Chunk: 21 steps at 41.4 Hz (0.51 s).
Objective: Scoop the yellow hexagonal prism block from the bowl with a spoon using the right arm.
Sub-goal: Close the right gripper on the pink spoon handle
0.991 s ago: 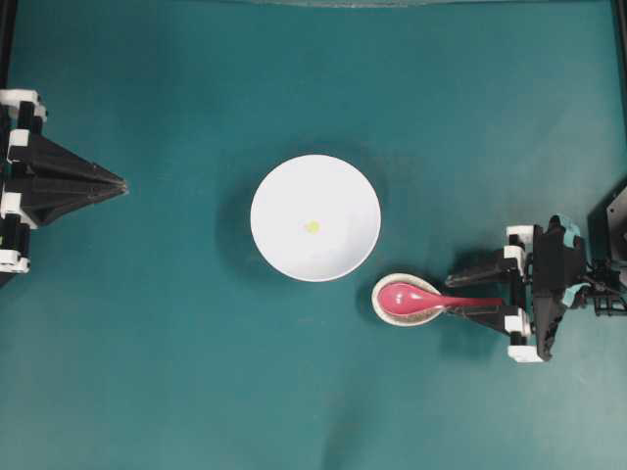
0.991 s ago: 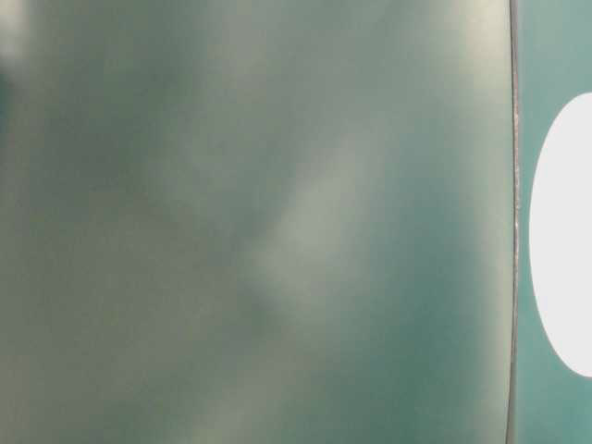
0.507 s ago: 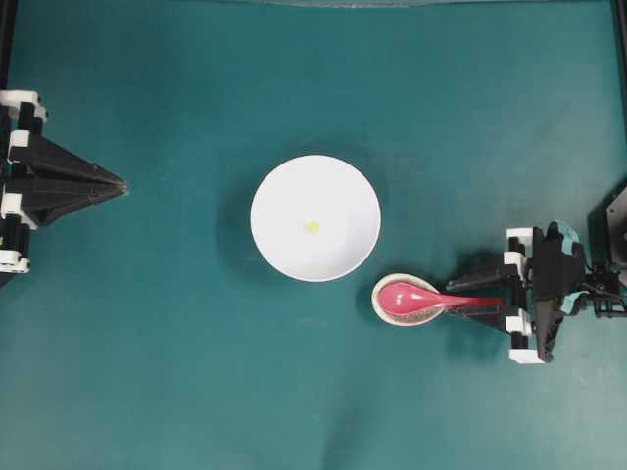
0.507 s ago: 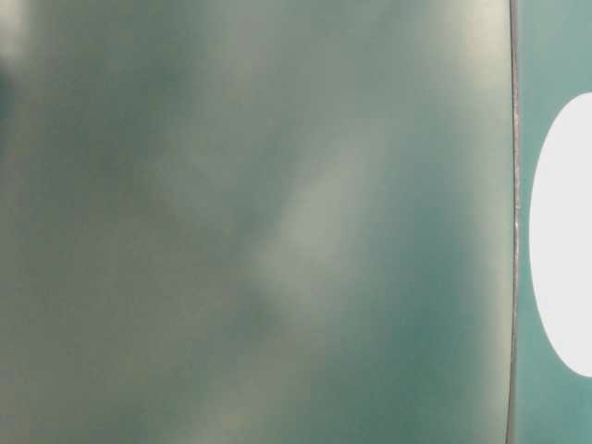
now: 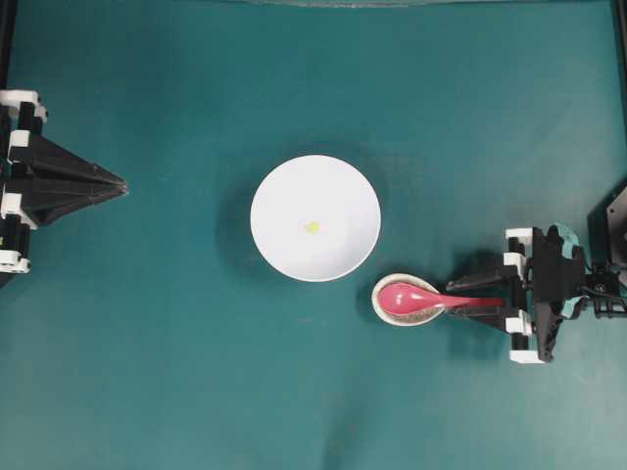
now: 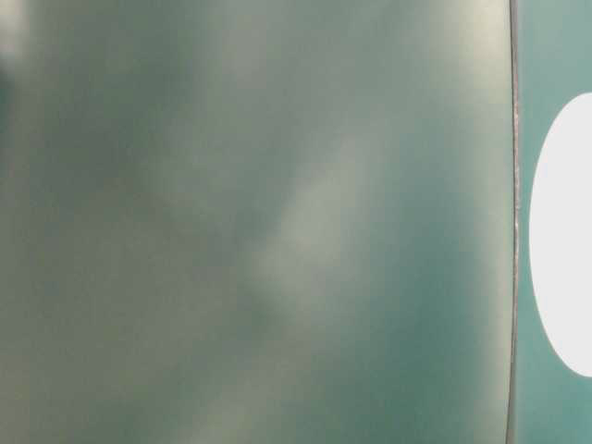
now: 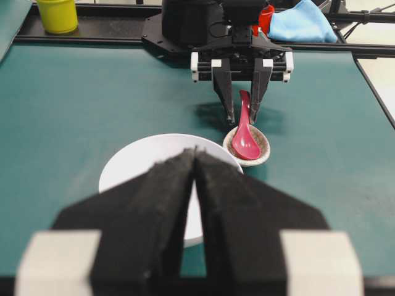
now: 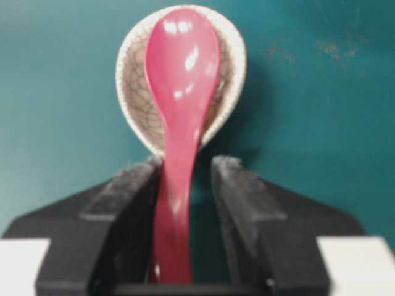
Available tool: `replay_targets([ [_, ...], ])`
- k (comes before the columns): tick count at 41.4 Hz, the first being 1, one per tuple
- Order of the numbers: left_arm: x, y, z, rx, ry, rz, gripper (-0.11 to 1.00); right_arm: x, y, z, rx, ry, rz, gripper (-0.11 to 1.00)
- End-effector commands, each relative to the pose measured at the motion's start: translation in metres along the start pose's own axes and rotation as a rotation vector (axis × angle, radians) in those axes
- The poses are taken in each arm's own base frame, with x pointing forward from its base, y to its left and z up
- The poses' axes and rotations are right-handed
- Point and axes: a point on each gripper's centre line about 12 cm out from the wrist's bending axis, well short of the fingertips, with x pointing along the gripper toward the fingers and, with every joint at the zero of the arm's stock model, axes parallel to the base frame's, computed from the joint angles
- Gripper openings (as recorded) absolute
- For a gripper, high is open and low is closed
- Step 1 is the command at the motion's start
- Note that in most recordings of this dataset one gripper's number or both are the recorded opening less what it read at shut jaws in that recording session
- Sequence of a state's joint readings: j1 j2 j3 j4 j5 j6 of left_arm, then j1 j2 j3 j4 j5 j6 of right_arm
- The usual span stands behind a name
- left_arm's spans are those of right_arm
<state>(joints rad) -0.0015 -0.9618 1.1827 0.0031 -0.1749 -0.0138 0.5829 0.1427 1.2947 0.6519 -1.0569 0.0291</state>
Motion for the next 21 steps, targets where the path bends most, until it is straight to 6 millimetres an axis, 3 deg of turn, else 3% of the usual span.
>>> replay_targets([
  [1,0.0026,-0.0004,0.0075,0.0,-0.015,-0.002,0.08,0.0006,0.0037,0.005,0.005,-0.025,0.013,0.43],
  [21,0.0026,-0.0004,0.0075,0.0,-0.015,-0.002,0.08,0.0037,0.0076,0.0082,-0.046,-0.037,0.021,0.43],
])
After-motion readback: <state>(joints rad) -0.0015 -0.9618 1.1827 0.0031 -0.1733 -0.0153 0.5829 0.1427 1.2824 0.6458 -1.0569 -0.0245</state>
